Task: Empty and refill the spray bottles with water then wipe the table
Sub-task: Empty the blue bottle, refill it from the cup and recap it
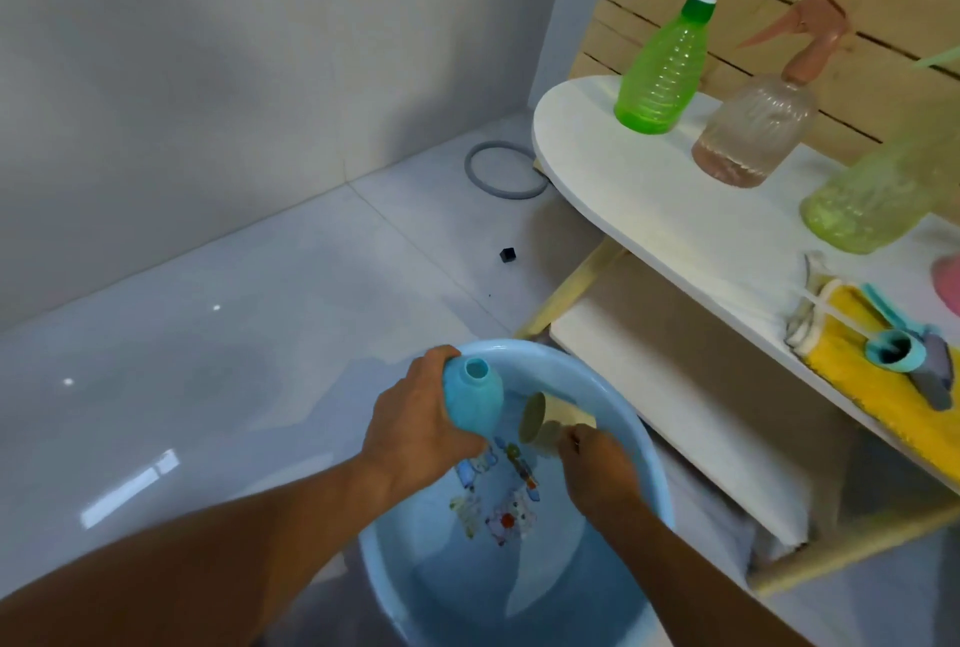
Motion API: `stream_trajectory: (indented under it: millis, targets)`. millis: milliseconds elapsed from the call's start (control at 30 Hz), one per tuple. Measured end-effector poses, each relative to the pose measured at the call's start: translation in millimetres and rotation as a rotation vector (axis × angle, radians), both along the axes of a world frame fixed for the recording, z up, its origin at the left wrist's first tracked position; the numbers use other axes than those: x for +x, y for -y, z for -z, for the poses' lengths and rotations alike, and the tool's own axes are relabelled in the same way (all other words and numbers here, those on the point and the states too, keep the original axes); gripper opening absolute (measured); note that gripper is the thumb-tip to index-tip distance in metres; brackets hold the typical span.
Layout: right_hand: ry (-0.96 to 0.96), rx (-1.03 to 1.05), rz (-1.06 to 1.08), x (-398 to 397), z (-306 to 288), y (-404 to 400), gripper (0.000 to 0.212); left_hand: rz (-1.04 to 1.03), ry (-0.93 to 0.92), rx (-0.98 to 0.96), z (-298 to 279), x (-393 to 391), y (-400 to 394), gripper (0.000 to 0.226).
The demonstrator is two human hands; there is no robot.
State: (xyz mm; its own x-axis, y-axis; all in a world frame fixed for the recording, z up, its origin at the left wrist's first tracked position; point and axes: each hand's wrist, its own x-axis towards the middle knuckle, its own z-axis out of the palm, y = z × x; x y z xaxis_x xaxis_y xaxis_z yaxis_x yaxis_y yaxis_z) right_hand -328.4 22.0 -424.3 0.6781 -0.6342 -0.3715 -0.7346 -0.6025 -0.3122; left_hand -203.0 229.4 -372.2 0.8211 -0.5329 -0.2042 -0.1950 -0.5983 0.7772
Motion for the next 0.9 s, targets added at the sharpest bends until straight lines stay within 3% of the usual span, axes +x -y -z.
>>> stream_trajectory:
  millis: [233,367,633,767,900]
  targets:
    - [-0.130,-0.109,-0.185,17,33,-18,0.028,0.067,-0.033,-0.064,6,19,5,0.088]
    - [-0.099,-0.032,-0.162,30,44,-39,0.022,0.088,-0.017,-0.076,9,26,7,0.091]
    - [-0.090,0.046,-0.405,32,48,-90,0.022,0.070,0.011,-0.074,10,27,3,0.091]
    - [0.117,0.353,-0.287,16,39,-95,0.022,0.060,0.027,-0.066,6,22,-2,0.091]
    - [0.267,0.704,0.182,13,27,-88,0.021,0.031,0.048,-0.064,4,16,-7,0.092]
